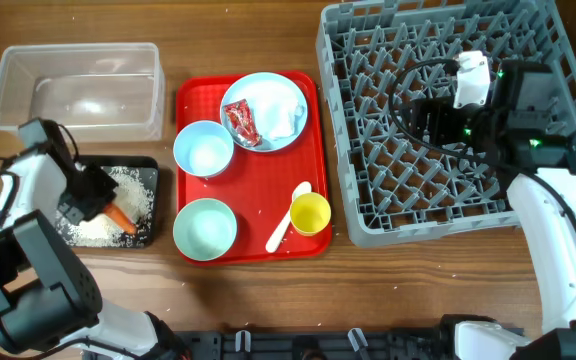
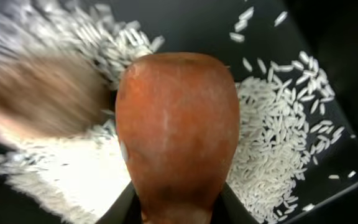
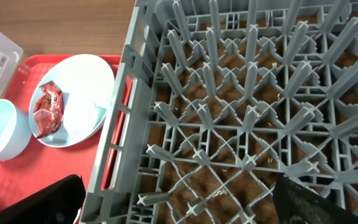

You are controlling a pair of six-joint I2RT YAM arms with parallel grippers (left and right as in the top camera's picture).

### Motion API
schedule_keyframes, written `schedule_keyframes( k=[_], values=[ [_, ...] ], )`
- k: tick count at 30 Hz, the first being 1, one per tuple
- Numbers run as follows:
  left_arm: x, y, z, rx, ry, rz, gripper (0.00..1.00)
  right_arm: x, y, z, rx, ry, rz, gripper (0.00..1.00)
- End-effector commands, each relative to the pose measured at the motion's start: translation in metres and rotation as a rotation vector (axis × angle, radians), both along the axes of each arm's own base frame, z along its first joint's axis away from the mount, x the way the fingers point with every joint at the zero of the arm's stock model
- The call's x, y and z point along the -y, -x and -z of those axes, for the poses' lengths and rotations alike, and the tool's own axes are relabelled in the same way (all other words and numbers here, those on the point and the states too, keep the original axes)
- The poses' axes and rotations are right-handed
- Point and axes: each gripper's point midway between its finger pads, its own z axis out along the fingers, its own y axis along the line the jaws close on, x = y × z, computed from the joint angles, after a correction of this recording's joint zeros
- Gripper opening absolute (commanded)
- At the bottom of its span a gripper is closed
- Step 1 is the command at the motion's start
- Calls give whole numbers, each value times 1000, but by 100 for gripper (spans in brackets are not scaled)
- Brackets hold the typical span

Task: Sort waste into correct bins and load items into the dishwasher rack
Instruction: 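Drop the red candy wrapper into the clear bin, left gripper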

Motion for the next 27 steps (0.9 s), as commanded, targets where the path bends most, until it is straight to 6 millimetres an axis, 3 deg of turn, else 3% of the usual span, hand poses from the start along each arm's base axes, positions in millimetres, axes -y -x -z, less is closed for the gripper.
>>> schedule_keyframes(
  k=[1, 2, 4, 9, 11, 12, 14, 16, 17, 19, 22, 27],
  values=[
    [8, -10, -1, 47, 21, -3, 40, -1, -3, 6, -22, -12, 13, 100],
    [9, -12, -2, 52, 18, 3, 48, -1, -4, 6, -20, -12, 13, 100],
    [11, -20, -14, 68, 19, 61, 53, -1, -4, 6, -20, -11, 12, 100],
    [31, -69, -104, 203, -52, 225, 62, -1, -6, 4, -9, -11, 12, 100],
    [73, -98, -138, 291, -82, 413, 68, -1, -6, 4, -9, -11, 13, 100],
    [113, -120, -154, 366, -99, 546, 73, -1, -6, 4, -4, -11, 13, 100],
    [183, -159, -167, 524, -139, 707, 79, -1, -6, 4, -5, -11, 12, 100],
    [230, -190, -157, 614, -182, 786, 79, -1, -6, 4, -10, -11, 13, 100],
    [255, -203, -137, 628, -177, 827, 79, -1, -6, 4, -10, -11, 12, 100],
    [283, -215, -95, 609, -158, 871, 78, -1, -5, 5, -11, -11, 13, 100],
    [296, -212, -45, 522, -136, 908, 77, -1, -5, 5, -14, -11, 13, 100],
    [300, -198, -14, 432, -110, 932, 66, -1, -5, 5, -14, -11, 13, 100]
  ],
)
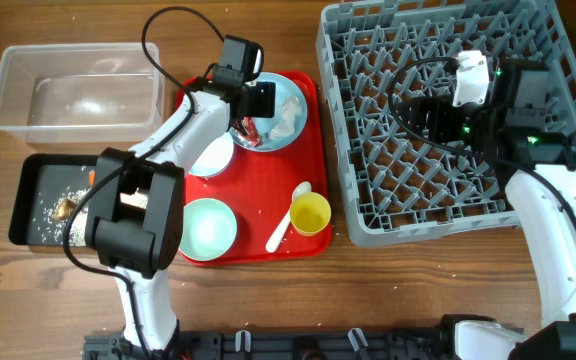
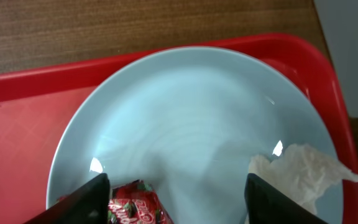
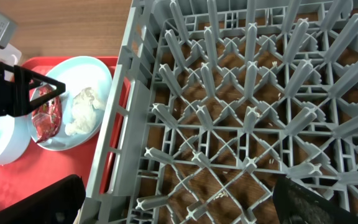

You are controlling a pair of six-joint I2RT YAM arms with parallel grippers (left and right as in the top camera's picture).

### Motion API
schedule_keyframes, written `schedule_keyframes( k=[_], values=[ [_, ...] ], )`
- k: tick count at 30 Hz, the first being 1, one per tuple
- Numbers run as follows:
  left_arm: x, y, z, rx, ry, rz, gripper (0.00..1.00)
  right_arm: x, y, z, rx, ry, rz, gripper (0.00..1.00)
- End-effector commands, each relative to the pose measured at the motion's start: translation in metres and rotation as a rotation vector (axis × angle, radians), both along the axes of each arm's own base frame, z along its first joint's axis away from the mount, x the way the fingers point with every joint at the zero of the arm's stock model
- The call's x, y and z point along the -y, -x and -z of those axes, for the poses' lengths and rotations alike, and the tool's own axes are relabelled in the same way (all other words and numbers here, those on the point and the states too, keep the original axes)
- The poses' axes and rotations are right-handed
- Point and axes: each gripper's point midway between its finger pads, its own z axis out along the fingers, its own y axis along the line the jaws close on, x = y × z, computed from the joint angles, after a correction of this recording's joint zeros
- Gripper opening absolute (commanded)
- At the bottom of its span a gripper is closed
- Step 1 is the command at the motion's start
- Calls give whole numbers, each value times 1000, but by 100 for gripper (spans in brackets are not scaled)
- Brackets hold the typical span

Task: Sort waste into correct bins and load items into the dishwasher rack
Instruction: 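Drop the red candy wrapper into the clear bin, left gripper, then drop the white tissue into the clear bin, left gripper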

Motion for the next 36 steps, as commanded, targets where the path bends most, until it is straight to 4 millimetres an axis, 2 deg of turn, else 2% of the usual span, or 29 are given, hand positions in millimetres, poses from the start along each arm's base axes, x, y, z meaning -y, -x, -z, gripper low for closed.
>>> schedule_keyframes(
  k=[1, 3, 4, 6, 7, 9, 12, 13, 15, 17, 18, 20, 21, 23, 24, 26, 27, 28, 29, 30, 31, 32, 33, 35, 36],
  values=[
    [1, 13, 32, -86, -41, 18, 65, -1, -1, 2, -8, -1, 2, 100],
    [-4, 26, 53, -159, -66, 18, 61, -1, -1, 2, -10, -1, 2, 100],
    [-5, 29, 56, -174, -71, 18, 57, -1, -1, 3, -11, -1, 2, 100],
    [-3, 33, 57, -192, -60, 18, 43, -1, -1, 3, -12, 0, 1, 100],
    [-2, 33, 58, -196, -53, 22, 34, -1, -1, 3, -12, 0, 1, 100],
    [-2, 33, 58, -196, -51, 18, 4, -1, -1, 3, -11, 0, 1, 100],
    [1, 26, 46, -165, -24, -3, 4, -1, -1, 3, -11, 0, 1, 100],
    [4, 22, 31, -141, -8, 1, 4, -1, -1, 3, -11, 0, 1, 100],
    [8, 7, -30, -51, 43, -13, 4, -1, -1, 3, -11, 0, 1, 100],
    [-2, -1, -86, 39, 79, -41, 4, -1, -1, 3, -11, 0, 1, 100],
    [-20, -4, -127, 114, 116, -92, 4, -1, -1, 3, -11, 1, 1, 100],
    [-48, 0, -159, 167, 124, -143, 4, -1, -1, 3, -11, 1, 1, 100],
    [-90, 3, -175, 191, 82, -237, 4, 0, -2, 3, -10, 1, 1, 100],
    [-150, 6, -175, 189, 1, -382, 4, -1, -2, 3, -8, 1, 1, 100],
    [-180, 7, -166, 168, -35, -448, 4, -1, -2, 3, -8, 0, 1, 100],
    [-235, 12, -134, 96, -66, -563, 4, -1, -2, 3, -8, 0, 1, 100],
    [-252, 14, -121, 67, -73, -597, 4, -1, -2, 3, -8, 0, 1, 100],
    [-268, 13, -105, 38, -76, -628, 10, -1, -2, 3, -8, 0, 1, 100],
    [-282, 10, -92, 22, -78, -654, 43, -1, -2, 3, -8, 1, 1, 100],
    [-290, 7, -81, 15, -78, -669, 86, -1, -2, 3, -7, 1, 0, 100],
    [-293, 4, -76, 17, -78, -673, 99, -1, -2, 3, -9, 0, 1, 100],
    [-293, -2, -75, 35, -74, -672, 100, -1, -2, 3, -10, 0, 1, 100],
    [-284, -11, -81, 70, -56, -642, 100, -1, -2, 3, -9, 1, 0, 100],
    [-248, -27, -101, 127, -1, -545, 100, -1, -2, 3, -9, 1, 1, 100],
    [-211, -37, -115, 165, 20, -424, 99, -1, -2, 3, -9, 1, 0, 100]
  ],
)
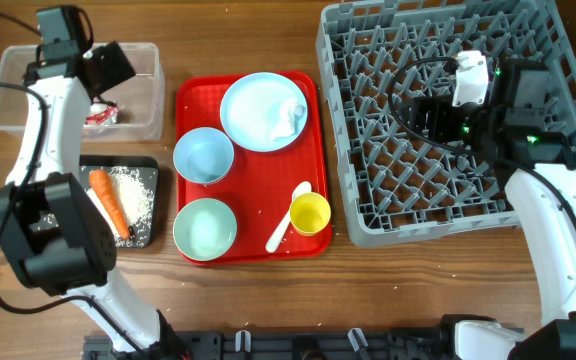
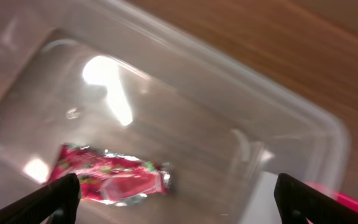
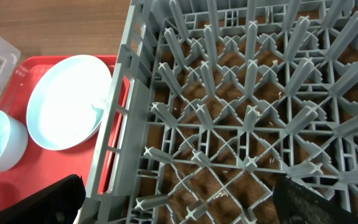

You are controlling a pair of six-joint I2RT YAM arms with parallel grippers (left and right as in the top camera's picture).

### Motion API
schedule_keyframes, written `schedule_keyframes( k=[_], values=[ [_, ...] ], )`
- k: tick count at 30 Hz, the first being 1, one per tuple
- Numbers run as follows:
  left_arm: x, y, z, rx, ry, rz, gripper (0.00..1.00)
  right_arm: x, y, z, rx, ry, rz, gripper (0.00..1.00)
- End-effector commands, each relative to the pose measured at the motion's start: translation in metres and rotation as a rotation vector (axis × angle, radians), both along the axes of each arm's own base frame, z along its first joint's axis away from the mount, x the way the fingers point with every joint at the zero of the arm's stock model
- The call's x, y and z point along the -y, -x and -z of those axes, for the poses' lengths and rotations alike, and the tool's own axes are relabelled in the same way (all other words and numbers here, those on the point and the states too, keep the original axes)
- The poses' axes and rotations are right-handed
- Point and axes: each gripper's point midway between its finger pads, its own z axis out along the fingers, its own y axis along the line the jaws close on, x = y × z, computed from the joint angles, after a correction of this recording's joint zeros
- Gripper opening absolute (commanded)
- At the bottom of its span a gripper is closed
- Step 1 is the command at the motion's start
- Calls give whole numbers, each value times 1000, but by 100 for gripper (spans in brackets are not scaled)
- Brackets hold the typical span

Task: Sort waste into correct bins and load items into the dishwasher rack
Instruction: 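Drop the white tissue into the clear bin, left gripper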

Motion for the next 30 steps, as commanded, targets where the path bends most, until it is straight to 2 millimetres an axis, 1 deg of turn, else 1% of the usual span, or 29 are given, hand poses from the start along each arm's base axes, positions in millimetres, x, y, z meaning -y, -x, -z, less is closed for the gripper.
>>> schedule_keyframes(
  k=[1, 2, 3, 4, 5, 6, 7, 8, 10, 11, 12, 13, 14, 15, 18, 19, 21, 22, 24, 25, 26, 27, 28, 29, 30],
  values=[
    [99, -25, -42, 117, 20, 293, 99, -1, -1, 1, -5, 1, 1, 100],
    [136, -27, -46, 128, -4, 393, 99, -1, -1, 1, -5, 1, 1, 100],
    [189, -22, -45, 121, -41, 557, 91, -1, -1, 1, -5, 1, 0, 100],
    [232, -13, -37, 98, -82, 697, 88, -1, -1, 1, -4, 1, 1, 99],
    [267, -4, -26, 72, -122, 813, 85, -1, -1, 1, -5, 1, 0, 100],
    [297, 5, -6, 31, -162, 888, 83, -1, -1, 1, -5, 2, 1, 100],
    [321, 13, 19, -14, -167, 934, 81, -1, 0, 2, -9, 1, 1, 100],
    [335, 19, 39, -47, -161, 965, 79, -1, 1, 3, -16, 1, 1, 100],
    [355, 26, 63, -81, -142, 1008, 75, -1, 1, 3, -16, 1, 0, 100],
    [363, 29, 76, -97, -126, 1017, 68, -1, 1, 3, -16, 1, 1, 100],
    [363, 30, 86, -114, -96, 977, 61, -1, 2, 4, -20, 1, 1, 100],
    [360, 29, 91, -125, -73, 938, 55, -1, 3, 5, -28, 1, 0, 100],
    [356, 27, 93, -130, -61, 914, 52, -1, 3, 5, -28, 1, 0, 100],
    [352, 26, 95, -135, -46, 885, 45, 0, 2, 5, -27, 6, 5, 100],
    [348, 25, 97, -143, -27, 851, 17, 2, 2, 6, -30, 14, 14, 100],
    [347, 27, 99, -152, -28, 851, 4, 3, 2, 6, -30, 17, 15, 100],
    [345, 31, 101, -173, -28, 850, 4, 3, 3, 7, -33, 16, 15, 100],
    [342, 29, 93, -162, -23, 836, 4, 3, 3, 7, -33, 16, 15, 100],
    [320, 12, 28, -42, 10, 742, 4, 3, 3, 7, -34, 16, 15, 100],
    [304, 5, -6, 18, 20, 697, 4, 3, 3, 7, -34, 16, 16, 100],
    [280, 0, -45, 88, 21, 650, 4, 3, 3, 7, -34, 16, 15, 100],
    [251, -3, -78, 152, 14, 594, 4, 3, 3, 7, -34, 16, 15, 100],
    [222, -3, -101, 192, 7, 539, 4, 3, 3, 7, -33, 16, 15, 100],
    [162, 1, -121, 207, -17, 423, 4, 3, 2, 7, -32, 16, 15, 100],
    [132, 6, -120, 181, -29, 364, 4, 3, 2, 7, -32, 16, 16, 100]
  ],
)
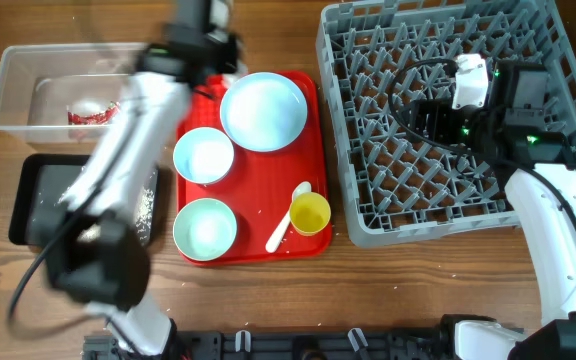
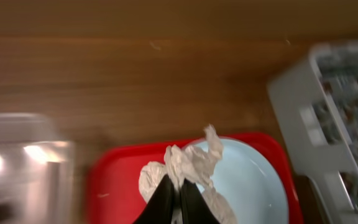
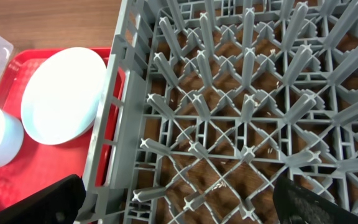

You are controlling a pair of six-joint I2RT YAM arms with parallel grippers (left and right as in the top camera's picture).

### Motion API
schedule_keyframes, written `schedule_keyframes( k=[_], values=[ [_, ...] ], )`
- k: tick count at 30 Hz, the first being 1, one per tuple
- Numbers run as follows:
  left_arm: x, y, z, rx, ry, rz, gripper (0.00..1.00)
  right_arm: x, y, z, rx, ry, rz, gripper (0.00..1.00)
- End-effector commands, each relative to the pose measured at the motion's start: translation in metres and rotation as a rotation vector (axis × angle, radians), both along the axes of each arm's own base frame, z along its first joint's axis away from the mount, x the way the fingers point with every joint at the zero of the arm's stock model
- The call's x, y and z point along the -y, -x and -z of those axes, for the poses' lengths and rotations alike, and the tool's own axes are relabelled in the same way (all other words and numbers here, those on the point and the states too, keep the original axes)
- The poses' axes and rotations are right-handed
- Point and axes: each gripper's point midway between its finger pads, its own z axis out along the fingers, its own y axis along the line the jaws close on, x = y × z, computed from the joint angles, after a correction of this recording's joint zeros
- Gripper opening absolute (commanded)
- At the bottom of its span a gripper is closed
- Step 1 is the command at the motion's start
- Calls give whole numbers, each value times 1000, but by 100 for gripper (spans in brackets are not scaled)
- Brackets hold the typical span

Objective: Sort waste into correct bins and load items into the dishwasher rack

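My left gripper (image 2: 176, 190) is shut on a crumpled white tissue (image 2: 191, 158), holding it above the back of the red tray (image 1: 253, 250) beside the pale blue plate (image 1: 263, 110), which is bare. The left arm is blurred in the overhead view. A red wrapper (image 1: 90, 114) lies in the clear bin (image 1: 18, 70). Two pale blue bowls (image 1: 203, 155) (image 1: 205, 227), a yellow cup (image 1: 311, 213) and a white spoon (image 1: 286, 222) stand on the tray. My right gripper (image 3: 179, 205) hangs open over the grey dishwasher rack (image 1: 528, 40), holding nothing.
A black tray (image 1: 28, 200) with white rice sits left of the red tray, partly behind the blurred left arm. The rack's upright tines (image 3: 247, 112) fill the area under the right gripper. Bare wooden table (image 1: 398, 280) runs along the front.
The left gripper was open over the clear bin with the wrapper lying inside. Now it is shut on the tissue above the tray's back edge, and the plate is bare. The right arm stayed put.
The left gripper was at the black tray with a carrot over the rice. Then it stood open around the red wrapper on the plate. Then it was open above the clear bin with the wrapper inside. Now it holds the tissue from the plate.
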Motion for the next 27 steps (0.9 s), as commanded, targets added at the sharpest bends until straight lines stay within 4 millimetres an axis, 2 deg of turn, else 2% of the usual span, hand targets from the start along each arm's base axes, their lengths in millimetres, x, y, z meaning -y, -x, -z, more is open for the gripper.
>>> schedule_keyframes(
  k=[1, 2, 4, 6, 7, 8, 9, 10, 12, 14, 16, 17, 18, 19, 20, 21, 22, 23, 24, 25, 26, 27],
  values=[
    [-130, 19, -31, -10, -45, -248, 4, 0, -3, 1, 0, 6, 5, 100],
    [-166, 32, -7, -100, -70, -299, 4, 0, -3, 1, 0, 6, 5, 100],
    [-206, 42, 26, -192, -68, -378, 4, 0, -3, 1, 0, 6, 5, 100],
    [-233, 44, 61, -263, -60, -430, 7, 0, -3, 1, 0, 6, 5, 100],
    [-239, 41, 76, -285, -58, -441, 26, 0, -3, 1, -1, 5, 5, 100],
    [-242, 39, 84, -292, -57, -444, 51, 0, -3, 1, 0, 6, 5, 100],
    [-244, 34, 93, -296, -57, -446, 70, 0, -3, 1, 0, 6, 5, 100],
    [-244, 31, 97, -292, -56, -447, 83, 0, -3, 1, 0, 6, 5, 100],
    [-242, 24, 92, -259, -50, -440, 91, 0, -3, 1, 2, 6, 5, 100],
    [-236, 17, 70, -195, -48, -426, 95, -4, -6, -4, 26, -15, -13, 100],
    [-224, 21, 43, -151, -12, -393, 95, -30, -8, -27, 93, -130, -129, 99],
    [-215, 27, 26, -135, 38, -389, 96, -44, -10, -46, 123, -198, -168, 97],
    [-207, 34, 11, -122, 80, -384, 97, -67, -12, -70, 161, -242, -217, 97],
    [-201, 41, -3, -107, 103, -365, 98, -88, -12, -84, 195, -250, -261, 95],
    [-197, 45, -18, -79, 109, -355, 100, -124, -12, -100, 243, -252, -304, 95],
    [-196, 47, -24, -68, 108, -354, 100, -146, -13, -102, 255, -241, -312, 95],
    [-196, 48, -25, -66, 108, -354, 100, -169, -14, -100, 259, -222, -319, 94],
    [-195, 50, -22, -81, 109, -355, 100, -214, -12, -83, 225, -198, -356, 93],
    [-195, 54, -18, -104, 110, -356, 100, -250, -9, -57, 153, -204, -387, 91],
    [-194, 57, -15, -122, 111, -357, 100, -267, -7, -41, 106, -212, -400, 89],
    [-193, 60, -13, -137, 112, -358, 100, -293, -6, -5, 1, -228, -396, 85],
    [-193, 61, -12, -145, 112, -358, 100, -311, -4, 23, -70, -229, -403, 84]
  ],
)
